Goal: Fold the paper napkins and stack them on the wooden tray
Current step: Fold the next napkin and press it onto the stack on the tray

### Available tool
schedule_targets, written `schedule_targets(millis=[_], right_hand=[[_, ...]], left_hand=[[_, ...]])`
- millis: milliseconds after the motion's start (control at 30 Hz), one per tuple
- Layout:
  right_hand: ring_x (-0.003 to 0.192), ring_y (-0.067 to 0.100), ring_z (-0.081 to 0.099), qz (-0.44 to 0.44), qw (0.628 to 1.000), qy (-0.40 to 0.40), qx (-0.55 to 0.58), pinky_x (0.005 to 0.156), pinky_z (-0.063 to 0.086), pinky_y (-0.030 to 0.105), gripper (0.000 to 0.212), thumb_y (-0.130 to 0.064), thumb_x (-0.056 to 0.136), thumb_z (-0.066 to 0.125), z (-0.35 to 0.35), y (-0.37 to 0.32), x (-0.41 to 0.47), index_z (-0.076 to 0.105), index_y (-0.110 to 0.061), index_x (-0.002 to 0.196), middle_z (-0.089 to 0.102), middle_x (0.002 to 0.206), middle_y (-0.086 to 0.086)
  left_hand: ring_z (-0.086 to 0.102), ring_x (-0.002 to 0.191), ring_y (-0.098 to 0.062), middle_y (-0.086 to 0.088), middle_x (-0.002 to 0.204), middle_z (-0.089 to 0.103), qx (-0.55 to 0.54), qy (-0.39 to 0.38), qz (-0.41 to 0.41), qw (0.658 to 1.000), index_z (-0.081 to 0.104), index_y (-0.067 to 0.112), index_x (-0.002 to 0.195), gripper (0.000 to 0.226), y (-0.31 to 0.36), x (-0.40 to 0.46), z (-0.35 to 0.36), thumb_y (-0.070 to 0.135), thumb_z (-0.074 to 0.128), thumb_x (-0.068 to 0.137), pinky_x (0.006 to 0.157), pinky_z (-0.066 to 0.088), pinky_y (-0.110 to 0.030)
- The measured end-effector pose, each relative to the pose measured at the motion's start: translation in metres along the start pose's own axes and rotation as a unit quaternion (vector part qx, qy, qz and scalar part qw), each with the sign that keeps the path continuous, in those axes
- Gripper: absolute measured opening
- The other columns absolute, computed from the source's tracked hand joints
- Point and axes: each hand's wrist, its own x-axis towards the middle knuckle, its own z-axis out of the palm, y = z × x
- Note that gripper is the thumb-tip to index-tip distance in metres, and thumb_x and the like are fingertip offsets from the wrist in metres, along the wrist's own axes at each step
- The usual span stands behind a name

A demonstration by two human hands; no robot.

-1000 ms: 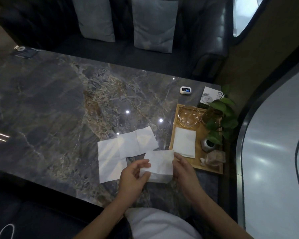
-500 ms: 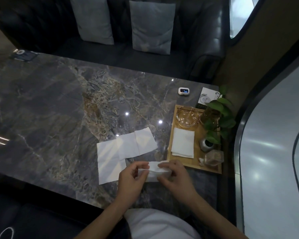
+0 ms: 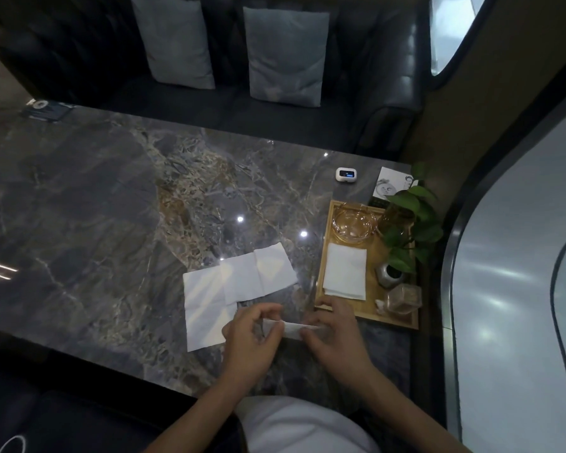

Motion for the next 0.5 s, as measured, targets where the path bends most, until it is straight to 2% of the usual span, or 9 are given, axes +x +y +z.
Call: schedule_targets(millis=[67, 133, 167, 233, 300, 400, 500], right_hand=[[0.088, 0.002, 0.058, 0.048, 0.995, -0.012, 0.09, 0.075, 0.045, 0.02, 0.011, -0.023, 0.074, 0.069, -0.0013, -0.0059, 0.0009, 0.065, -0.031, 0.068, 0.063, 0.088, -0.014], [0.067, 0.001, 0.059, 0.113, 0.978, -0.036, 0.174, 0.061, 0.046, 0.021, 0.018, -0.012, 0.083, 0.068, -0.0024, -0.0093, 0.004, 0.065, -0.023, 0.069, 0.065, 0.071, -0.01], [0.064, 0.001, 0.059, 0.13, 0.972, -0.038, 0.193, 0.057, 0.046, 0.019, 0.018, -0.01, 0.086, 0.066, -0.003, -0.0098, 0.0049, 0.065, -0.02, 0.071, 0.065, 0.069, -0.008], [0.07, 0.005, 0.063, 0.154, 0.962, -0.035, 0.223, 0.056, 0.047, 0.016, 0.011, -0.013, 0.091, 0.062, -0.0047, -0.0115, 0.0056, 0.063, -0.014, 0.079, 0.067, 0.077, -0.003], [0.08, 0.014, 0.066, 0.174, 0.954, -0.027, 0.241, 0.06, 0.049, 0.017, 0.008, -0.018, 0.092, 0.061, -0.0065, -0.0112, 0.0057, 0.062, -0.01, 0.089, 0.068, 0.088, 0.002], [0.081, 0.013, 0.064, 0.184, 0.954, -0.019, 0.235, 0.055, 0.049, 0.012, 0.014, -0.013, 0.087, 0.068, -0.0087, -0.0095, 0.0045, 0.057, -0.006, 0.092, 0.064, 0.09, 0.002], [0.081, 0.015, 0.064, 0.181, 0.956, -0.037, 0.228, 0.055, 0.05, 0.016, 0.026, -0.007, 0.076, 0.076, -0.009, -0.0048, 0.0033, 0.053, -0.008, 0.086, 0.064, 0.087, 0.003]], left_hand=[[0.061, 0.1, -0.013, 0.017, 0.099, 0.066, -0.038, -0.028, -0.034, 0.998, 0.064, 0.04, 0.098, 0.027, 0.0008, 0.0023, -0.0015, 0.025, 0.07, 0.075, 0.085, 0.052, -0.034], [0.063, 0.102, -0.019, 0.007, 0.105, 0.067, -0.13, -0.07, -0.074, 0.986, 0.062, 0.032, 0.105, 0.034, 0.0037, 0.0059, -0.0016, 0.015, 0.075, 0.078, 0.081, 0.056, -0.029], [0.063, 0.104, -0.017, 0.002, 0.11, 0.066, -0.164, -0.085, -0.088, 0.979, 0.06, 0.028, 0.11, 0.039, 0.0053, 0.007, -0.0015, 0.009, 0.076, 0.08, 0.08, 0.056, -0.027], [0.064, 0.103, -0.008, 0.001, 0.116, 0.064, -0.199, -0.111, -0.107, 0.968, 0.055, 0.022, 0.118, 0.049, 0.0084, 0.0069, -0.0008, 0.001, 0.076, 0.08, 0.078, 0.056, -0.024], [0.066, 0.101, -0.006, 0.0, 0.118, 0.064, -0.225, -0.126, -0.124, 0.958, 0.053, 0.018, 0.121, 0.054, 0.0091, 0.0063, 0.0012, -0.005, 0.075, 0.078, 0.076, 0.057, -0.025], [0.068, 0.1, -0.012, -0.004, 0.116, 0.067, -0.239, -0.102, -0.132, 0.957, 0.055, 0.018, 0.118, 0.055, 0.0059, 0.0074, 0.0025, -0.012, 0.073, 0.076, 0.076, 0.059, -0.029], [0.071, 0.096, -0.021, -0.007, 0.108, 0.073, -0.274, -0.066, -0.145, 0.948, 0.055, 0.015, 0.116, 0.049, 0.005, 0.0103, 0.0032, -0.014, 0.069, 0.079, 0.077, 0.059, -0.035]])
